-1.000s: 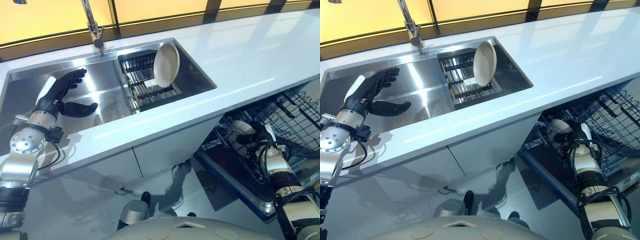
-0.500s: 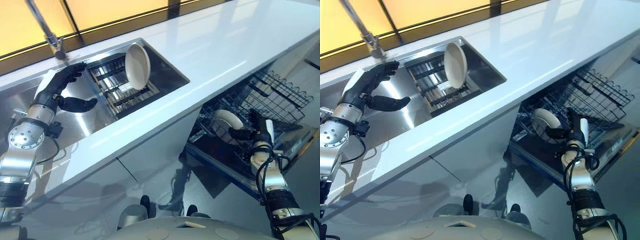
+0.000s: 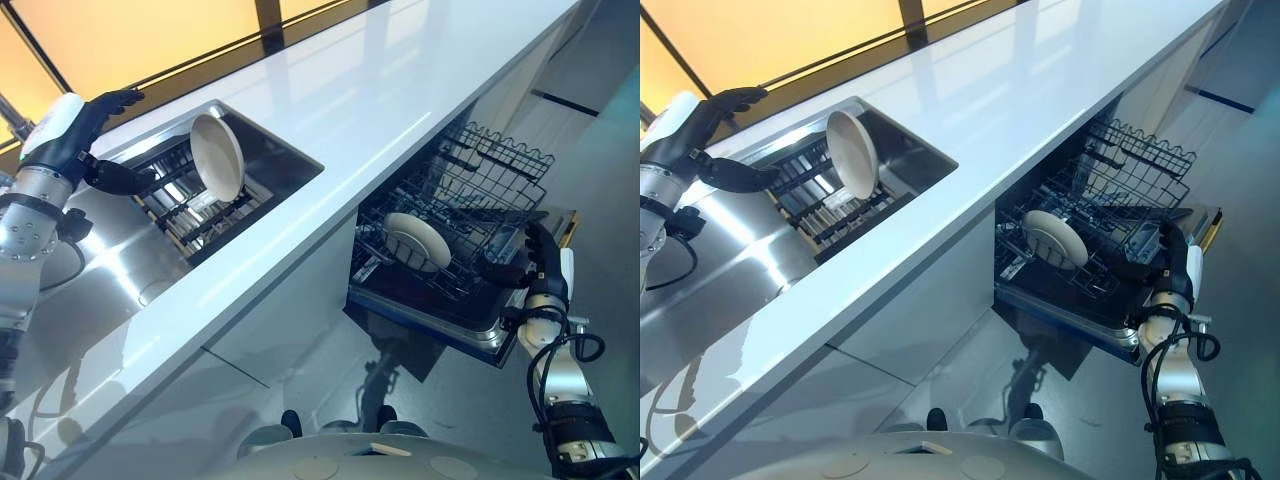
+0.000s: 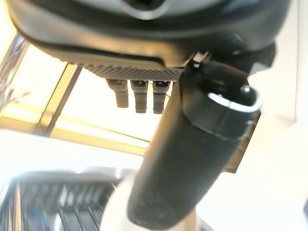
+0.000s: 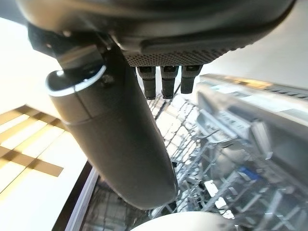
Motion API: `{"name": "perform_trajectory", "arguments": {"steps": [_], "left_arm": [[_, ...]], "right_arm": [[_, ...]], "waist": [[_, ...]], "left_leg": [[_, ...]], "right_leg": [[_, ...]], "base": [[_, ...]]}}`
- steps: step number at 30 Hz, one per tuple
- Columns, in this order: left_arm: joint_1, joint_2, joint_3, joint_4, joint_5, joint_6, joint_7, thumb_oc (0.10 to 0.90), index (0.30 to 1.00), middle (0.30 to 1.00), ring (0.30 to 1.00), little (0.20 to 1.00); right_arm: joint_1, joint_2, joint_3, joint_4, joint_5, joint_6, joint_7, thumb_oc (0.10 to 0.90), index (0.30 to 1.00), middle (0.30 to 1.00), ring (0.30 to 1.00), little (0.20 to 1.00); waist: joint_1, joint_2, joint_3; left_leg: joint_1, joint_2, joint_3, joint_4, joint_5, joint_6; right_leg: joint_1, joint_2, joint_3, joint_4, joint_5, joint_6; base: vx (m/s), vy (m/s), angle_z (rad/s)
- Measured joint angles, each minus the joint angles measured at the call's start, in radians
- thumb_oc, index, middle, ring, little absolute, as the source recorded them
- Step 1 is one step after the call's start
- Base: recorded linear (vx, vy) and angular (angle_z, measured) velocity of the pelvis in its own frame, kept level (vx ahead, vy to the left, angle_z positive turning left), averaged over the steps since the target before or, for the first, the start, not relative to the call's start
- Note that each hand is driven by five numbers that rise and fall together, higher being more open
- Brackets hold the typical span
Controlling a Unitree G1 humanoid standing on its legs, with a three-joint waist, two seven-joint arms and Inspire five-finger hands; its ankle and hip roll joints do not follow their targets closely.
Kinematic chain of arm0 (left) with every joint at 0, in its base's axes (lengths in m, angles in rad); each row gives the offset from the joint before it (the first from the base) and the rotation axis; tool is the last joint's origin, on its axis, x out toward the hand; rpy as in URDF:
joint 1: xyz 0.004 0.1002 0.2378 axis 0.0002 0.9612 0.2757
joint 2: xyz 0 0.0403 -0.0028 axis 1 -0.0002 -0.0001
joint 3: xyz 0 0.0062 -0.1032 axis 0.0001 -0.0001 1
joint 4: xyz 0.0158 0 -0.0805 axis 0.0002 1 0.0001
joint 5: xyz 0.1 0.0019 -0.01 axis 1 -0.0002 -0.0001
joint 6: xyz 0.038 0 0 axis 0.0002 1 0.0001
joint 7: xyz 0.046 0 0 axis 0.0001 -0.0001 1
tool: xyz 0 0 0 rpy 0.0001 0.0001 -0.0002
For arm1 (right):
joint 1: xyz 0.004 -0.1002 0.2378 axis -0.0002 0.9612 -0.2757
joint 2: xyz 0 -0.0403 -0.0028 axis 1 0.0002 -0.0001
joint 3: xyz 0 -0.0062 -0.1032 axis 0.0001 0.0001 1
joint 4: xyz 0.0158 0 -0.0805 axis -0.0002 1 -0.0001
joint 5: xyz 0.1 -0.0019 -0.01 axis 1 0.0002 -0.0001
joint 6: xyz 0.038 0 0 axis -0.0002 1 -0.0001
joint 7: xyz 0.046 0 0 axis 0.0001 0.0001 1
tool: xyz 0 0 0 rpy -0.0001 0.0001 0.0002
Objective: Pick up plates and place into dishwasher.
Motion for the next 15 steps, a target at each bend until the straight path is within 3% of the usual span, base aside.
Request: {"name": "perform_trajectory", "arguments": {"steps": [7,15], "left_arm": [[-0.208,0.180,-0.233,0.144,0.169,0.002,0.041,0.800,0.900,0.900,0.900,0.900],[-0.400,0.214,-0.465,0.251,0.307,-0.001,0.107,0.800,0.900,0.900,0.900,0.900]], "right_arm": [[0.101,0.078,0.066,0.025,0.078,-0.084,0.030,0.800,0.900,0.900,0.900,0.900],[0.139,0.086,0.197,-0.029,0.045,-0.125,0.119,0.800,0.900,0.900,0.900,0.900]], "waist": [[-0.054,0.001,-0.012],[-0.118,0.015,-0.019]], "left_leg": [[0.002,-0.004,0.060,-0.001,-0.008,0.002],[0.000,-0.016,0.107,0.000,-0.017,0.011]], "right_leg": [[-0.034,0.000,0.059,0.000,0.014,0.004],[-0.097,-0.003,0.137,0.043,0.023,0.010]], "base": [[0.00,0.061,-0.26],[0.00,0.109,-0.29]]}}
